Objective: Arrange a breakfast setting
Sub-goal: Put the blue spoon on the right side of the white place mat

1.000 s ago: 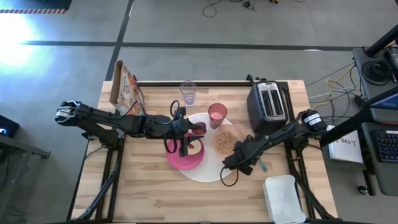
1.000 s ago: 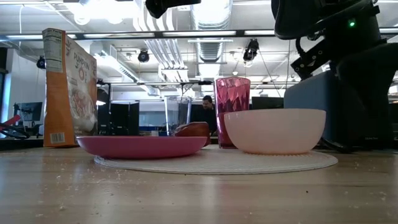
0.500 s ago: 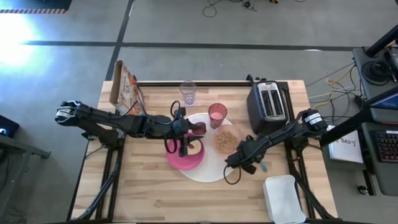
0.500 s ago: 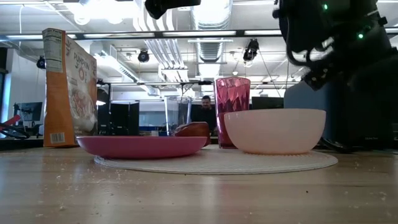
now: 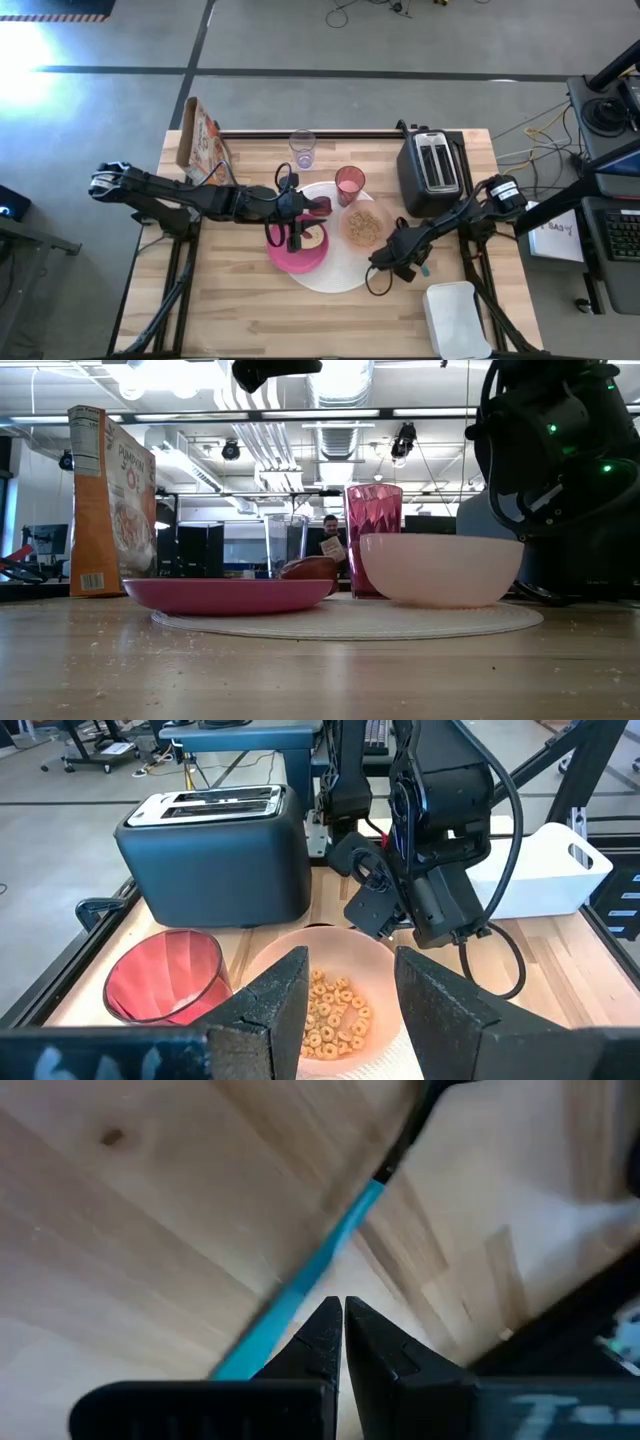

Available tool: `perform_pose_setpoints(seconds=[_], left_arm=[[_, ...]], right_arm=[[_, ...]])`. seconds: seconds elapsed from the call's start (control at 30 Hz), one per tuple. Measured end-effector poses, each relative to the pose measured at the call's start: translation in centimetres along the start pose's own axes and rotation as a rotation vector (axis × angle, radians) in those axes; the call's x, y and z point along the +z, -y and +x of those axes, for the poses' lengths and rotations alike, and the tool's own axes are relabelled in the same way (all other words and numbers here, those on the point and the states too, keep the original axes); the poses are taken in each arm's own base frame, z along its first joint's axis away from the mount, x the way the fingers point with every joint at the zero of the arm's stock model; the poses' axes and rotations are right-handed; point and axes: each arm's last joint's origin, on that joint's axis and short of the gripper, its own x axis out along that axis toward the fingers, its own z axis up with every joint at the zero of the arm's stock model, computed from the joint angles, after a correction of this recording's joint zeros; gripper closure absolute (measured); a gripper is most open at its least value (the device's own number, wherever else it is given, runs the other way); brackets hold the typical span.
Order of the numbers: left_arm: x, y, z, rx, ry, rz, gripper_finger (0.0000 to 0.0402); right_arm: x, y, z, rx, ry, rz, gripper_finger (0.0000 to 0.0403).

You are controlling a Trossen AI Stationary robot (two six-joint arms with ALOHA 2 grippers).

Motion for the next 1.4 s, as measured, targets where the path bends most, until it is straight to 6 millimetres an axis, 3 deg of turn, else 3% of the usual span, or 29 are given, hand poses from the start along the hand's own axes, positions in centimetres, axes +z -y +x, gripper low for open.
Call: perform_pose_setpoints(seconds=[0.27, 0.7, 0.97, 1.4], left_arm=[[0.0, 0.0, 0.0, 0.000, 0.000, 0.000, 0.0267], [0.0, 0.0, 0.0, 0.000, 0.001, -0.001, 0.0267], [0.0, 0.0, 0.0, 0.000, -0.003, -0.003, 0.0267], [-0.5, 0.0, 0.0, -0.001, -0.046, 0.007, 0.0267]], right_arm=[[0.4, -0.5, 0.1, 0.056, 0.039, 0.009, 0.0394], [1.4, -2.0, -3.2, 0.131, 0.206, -0.024, 0.0394], [1.2, -1.7, -4.4, 0.073, 0.225, -0.034, 0.0394], [-0.8, 0.2, -11.6, 0.286, 0.431, -0.139, 0.0387]])
